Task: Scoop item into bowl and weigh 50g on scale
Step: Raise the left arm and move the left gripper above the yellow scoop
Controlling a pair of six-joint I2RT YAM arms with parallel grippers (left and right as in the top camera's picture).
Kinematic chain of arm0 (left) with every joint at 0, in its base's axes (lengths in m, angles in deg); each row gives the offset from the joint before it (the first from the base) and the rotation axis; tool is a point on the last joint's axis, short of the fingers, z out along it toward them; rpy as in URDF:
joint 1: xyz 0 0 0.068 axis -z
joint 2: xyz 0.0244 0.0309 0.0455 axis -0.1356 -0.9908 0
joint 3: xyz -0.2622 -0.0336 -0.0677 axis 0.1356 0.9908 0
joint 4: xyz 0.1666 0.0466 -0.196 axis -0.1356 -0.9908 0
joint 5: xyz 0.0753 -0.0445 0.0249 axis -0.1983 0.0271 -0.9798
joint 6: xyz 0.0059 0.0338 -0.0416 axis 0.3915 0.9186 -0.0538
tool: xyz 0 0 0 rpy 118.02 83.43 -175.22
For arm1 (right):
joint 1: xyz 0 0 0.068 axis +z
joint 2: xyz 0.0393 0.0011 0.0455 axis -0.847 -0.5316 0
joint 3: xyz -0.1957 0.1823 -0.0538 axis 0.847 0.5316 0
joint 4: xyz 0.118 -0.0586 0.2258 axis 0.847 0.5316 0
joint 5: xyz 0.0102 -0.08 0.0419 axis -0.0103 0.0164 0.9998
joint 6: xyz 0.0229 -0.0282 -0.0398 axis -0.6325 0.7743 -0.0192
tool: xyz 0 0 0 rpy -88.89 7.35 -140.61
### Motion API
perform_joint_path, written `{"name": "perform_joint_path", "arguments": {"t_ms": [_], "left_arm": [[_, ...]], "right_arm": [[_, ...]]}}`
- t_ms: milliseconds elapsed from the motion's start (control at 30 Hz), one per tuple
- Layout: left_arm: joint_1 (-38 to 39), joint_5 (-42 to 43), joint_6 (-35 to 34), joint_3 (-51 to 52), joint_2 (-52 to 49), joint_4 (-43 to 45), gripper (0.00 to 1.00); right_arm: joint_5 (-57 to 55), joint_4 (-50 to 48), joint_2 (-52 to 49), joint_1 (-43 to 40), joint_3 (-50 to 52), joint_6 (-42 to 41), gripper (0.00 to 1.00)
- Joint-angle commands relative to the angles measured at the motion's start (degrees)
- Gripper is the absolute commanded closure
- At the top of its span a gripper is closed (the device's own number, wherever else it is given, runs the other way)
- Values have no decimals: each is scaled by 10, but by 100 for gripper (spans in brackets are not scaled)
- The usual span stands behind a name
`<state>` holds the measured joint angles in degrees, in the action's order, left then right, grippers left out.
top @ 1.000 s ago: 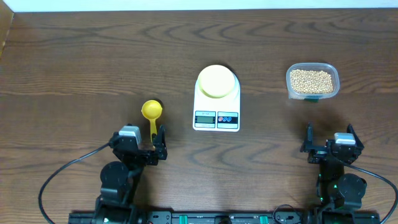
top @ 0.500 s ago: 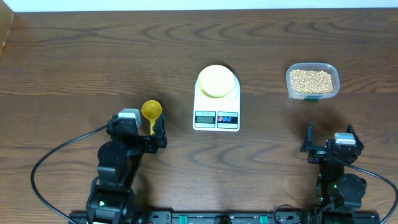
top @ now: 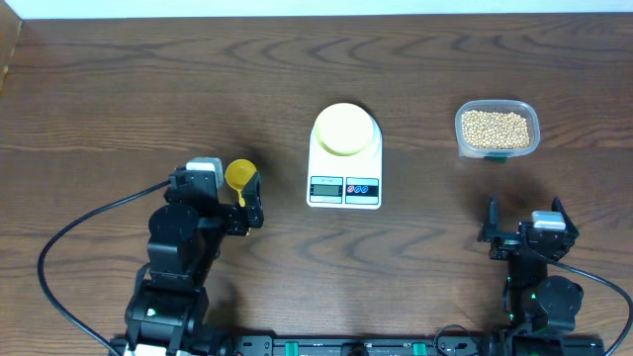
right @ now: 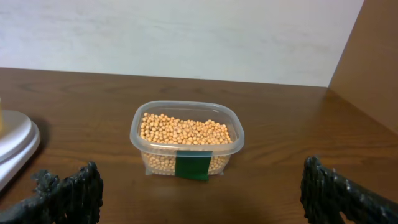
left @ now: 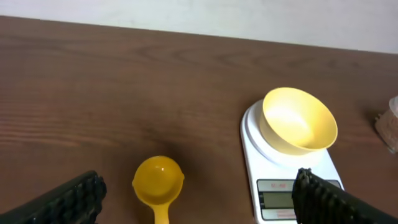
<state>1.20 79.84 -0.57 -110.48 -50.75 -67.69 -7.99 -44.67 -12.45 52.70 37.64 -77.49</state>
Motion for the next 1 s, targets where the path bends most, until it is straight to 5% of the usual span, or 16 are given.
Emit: {"name": "perform_joint_path", "arguments": {"t_ms": [0,967], "left_arm": [[-4,-2,9,-38,-9,-20,3],[-48,-6,9,-322,-224,-289,2]], "right_arm": [[-3,2,3,-3,1,-5,1],[-3,2,3,-3,1,-5,1]]}}
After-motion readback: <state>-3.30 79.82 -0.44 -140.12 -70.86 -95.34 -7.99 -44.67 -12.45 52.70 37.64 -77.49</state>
